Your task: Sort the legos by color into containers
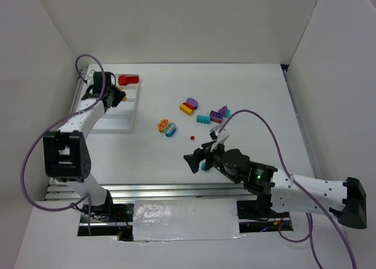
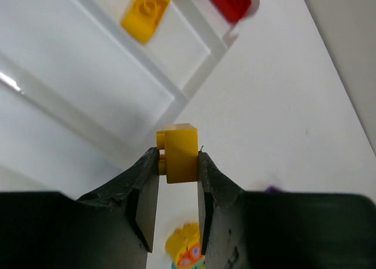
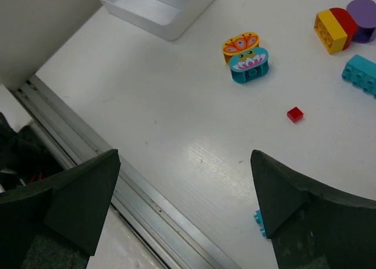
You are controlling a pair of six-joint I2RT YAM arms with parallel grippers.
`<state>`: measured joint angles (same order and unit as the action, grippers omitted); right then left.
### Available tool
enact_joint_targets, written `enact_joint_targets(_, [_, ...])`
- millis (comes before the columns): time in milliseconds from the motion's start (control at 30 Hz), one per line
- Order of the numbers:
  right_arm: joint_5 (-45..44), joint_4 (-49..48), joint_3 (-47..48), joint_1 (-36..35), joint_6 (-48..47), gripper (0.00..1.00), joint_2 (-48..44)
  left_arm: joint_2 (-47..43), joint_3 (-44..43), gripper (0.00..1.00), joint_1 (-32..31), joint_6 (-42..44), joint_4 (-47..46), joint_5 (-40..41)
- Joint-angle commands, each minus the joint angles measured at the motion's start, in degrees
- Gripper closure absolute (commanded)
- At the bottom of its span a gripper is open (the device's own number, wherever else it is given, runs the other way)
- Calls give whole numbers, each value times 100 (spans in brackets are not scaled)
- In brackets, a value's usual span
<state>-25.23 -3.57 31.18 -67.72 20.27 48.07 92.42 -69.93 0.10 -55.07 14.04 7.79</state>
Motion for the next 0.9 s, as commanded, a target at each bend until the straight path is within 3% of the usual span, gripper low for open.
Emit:
enact_joint_targets(0, [202,181,-147,-65,381,1,-385,889,-914,100,341,153,-622,381])
enact_joint_targets(100, [238,313,-217,-92,469,1,-527,1961,-2282,100,508,364,-220,135])
enact_joint_targets(200, [133,296,-279,-75,408,0,-571,2727,-2832,100,553,479,133,187])
enact_joint_targets(467, [-34,437,46,-57,126,0,-194,3150,-2684,85,509,506,-542,-278])
enact_joint_targets(567, [-17,375,64,-39,82,0,-88,3054,-2561,68,456,558,-675,-243])
enact_joint_targets(600, [-8,375,72,-39,91,0,-53,3028,-2482,55,456,559,-718,-243])
enact_joint_targets(700, [45,375,108,-39,82,0,53,2878,-2359,36,456,585,-842,-252])
enact_joint_targets(867, [62,375,151,-39,117,0,176,2825,-2262,21,465,638,-789,-270])
